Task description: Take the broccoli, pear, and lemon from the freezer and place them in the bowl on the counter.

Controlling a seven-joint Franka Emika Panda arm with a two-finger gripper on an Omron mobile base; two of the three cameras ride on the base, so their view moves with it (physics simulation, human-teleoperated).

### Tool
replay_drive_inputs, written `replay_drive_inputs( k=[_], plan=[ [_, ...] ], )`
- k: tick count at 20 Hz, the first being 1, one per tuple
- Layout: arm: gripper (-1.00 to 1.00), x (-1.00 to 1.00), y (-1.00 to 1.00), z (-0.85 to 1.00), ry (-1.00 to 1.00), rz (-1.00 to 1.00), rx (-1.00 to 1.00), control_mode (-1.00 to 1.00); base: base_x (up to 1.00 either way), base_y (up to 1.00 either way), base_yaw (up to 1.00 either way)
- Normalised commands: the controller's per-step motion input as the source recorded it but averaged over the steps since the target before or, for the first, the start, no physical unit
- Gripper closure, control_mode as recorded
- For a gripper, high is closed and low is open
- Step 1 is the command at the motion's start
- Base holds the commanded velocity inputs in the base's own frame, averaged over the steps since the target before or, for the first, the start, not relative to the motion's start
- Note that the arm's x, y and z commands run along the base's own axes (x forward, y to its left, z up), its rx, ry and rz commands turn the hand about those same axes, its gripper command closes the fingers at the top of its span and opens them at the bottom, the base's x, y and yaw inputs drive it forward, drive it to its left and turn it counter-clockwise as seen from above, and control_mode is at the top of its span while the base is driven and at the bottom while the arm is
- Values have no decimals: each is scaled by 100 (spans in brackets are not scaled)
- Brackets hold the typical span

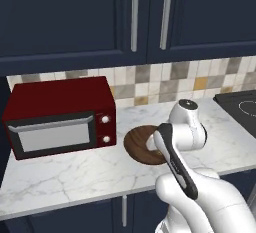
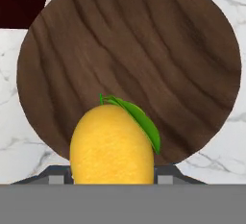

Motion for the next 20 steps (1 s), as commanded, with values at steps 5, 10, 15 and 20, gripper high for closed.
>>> replay_drive_inputs(
  k=[5, 10, 15, 20],
  plan=[
    [100, 36, 6, -48, 2, 0, 0, -100, 0, 0, 0],
    [100, 22, 1, -34, 2, 0, 0, -100, 0, 0, 0],
    [100, 17, 0, -42, 1, 0, 0, -100, 0, 0, 0],
    [100, 28, 0, -43, 0, 0, 0, -100, 0, 0, 0]
  ],
)
